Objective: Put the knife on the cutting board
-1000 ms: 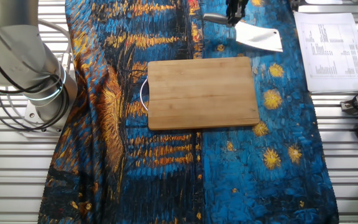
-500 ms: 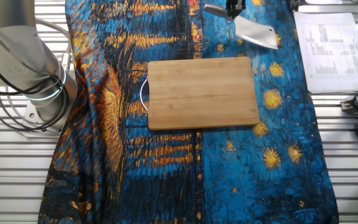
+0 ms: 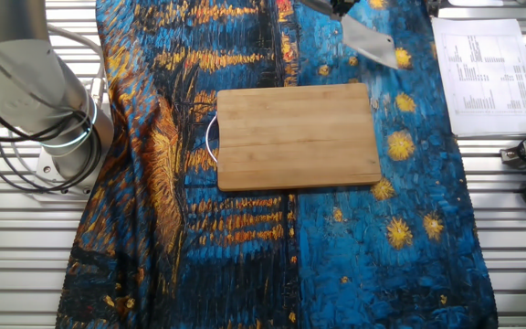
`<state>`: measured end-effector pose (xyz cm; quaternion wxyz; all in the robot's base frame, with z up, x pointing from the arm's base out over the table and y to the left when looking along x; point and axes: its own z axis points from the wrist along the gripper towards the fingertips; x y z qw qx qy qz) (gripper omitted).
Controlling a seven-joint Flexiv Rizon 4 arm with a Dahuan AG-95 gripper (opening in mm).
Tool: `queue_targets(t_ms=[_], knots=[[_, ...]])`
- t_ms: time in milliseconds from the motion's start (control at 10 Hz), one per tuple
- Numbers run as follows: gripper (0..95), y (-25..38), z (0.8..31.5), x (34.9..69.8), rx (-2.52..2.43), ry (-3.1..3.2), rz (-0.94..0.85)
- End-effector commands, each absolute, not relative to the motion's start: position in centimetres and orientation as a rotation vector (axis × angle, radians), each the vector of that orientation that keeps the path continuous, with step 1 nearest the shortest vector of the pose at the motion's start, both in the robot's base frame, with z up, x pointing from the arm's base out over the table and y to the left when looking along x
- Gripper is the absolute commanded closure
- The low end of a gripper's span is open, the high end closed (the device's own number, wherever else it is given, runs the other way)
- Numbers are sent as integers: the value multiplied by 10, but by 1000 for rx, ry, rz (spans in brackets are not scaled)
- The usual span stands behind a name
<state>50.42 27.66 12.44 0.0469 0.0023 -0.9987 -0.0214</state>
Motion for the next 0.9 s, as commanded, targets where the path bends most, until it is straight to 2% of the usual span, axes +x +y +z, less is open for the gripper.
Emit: queue_targets(t_ms=[100,900], knots=[[950,276,130,501,16,-3050,-74],[950,268,168,491,62,-3047,-105]])
